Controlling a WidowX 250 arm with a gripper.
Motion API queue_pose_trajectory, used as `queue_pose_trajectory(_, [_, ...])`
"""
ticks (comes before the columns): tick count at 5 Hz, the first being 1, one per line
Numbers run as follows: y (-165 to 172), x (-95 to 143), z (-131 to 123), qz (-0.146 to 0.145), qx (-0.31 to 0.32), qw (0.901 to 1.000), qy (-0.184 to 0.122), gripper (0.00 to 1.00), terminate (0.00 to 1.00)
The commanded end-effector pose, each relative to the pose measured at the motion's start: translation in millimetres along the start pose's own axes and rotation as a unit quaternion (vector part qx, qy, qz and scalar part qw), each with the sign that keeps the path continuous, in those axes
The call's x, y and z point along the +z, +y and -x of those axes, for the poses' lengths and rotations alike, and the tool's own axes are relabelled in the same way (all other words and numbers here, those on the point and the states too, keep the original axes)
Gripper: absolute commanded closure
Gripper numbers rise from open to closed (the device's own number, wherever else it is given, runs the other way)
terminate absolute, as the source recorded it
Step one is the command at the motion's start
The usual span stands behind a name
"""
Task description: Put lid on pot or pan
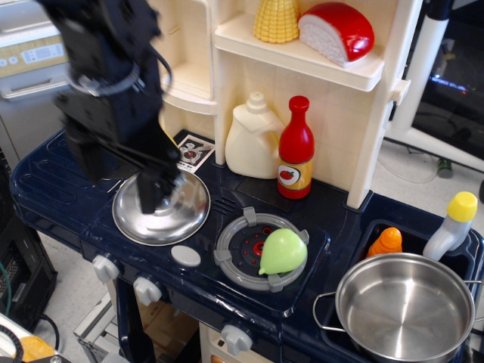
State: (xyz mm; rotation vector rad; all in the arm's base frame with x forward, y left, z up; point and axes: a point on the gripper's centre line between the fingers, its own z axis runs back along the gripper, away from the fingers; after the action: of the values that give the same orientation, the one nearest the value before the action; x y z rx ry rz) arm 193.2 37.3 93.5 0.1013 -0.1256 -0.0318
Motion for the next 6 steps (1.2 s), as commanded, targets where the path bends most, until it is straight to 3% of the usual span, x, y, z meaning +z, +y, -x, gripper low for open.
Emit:
queue_pose_trajectory(1, [-13.1, -19.8, -31.2, 0.009, -0.044, 0.9984, -0.035, 0.0, 0.0])
queue_pose_trajectory(3, [-6.6, -47.2, -41.8, 0.019, -0.06, 0.9965, -0.054, 0.0, 0.0])
queue_pose_trajectory(4, [-4.3, -53.0, -51.6, 0.013, -0.068, 0.9966, -0.044, 0.0, 0.0])
queue_pose_trajectory(5, [-0.8, -49.4, -57.2, -0.01, -0.069, 0.9969, -0.035, 0.0, 0.0])
queue_pose_trajectory(6, [2.0, -47.9, -54.5, -0.015, -0.063, 0.997, -0.041, 0.0, 0.0])
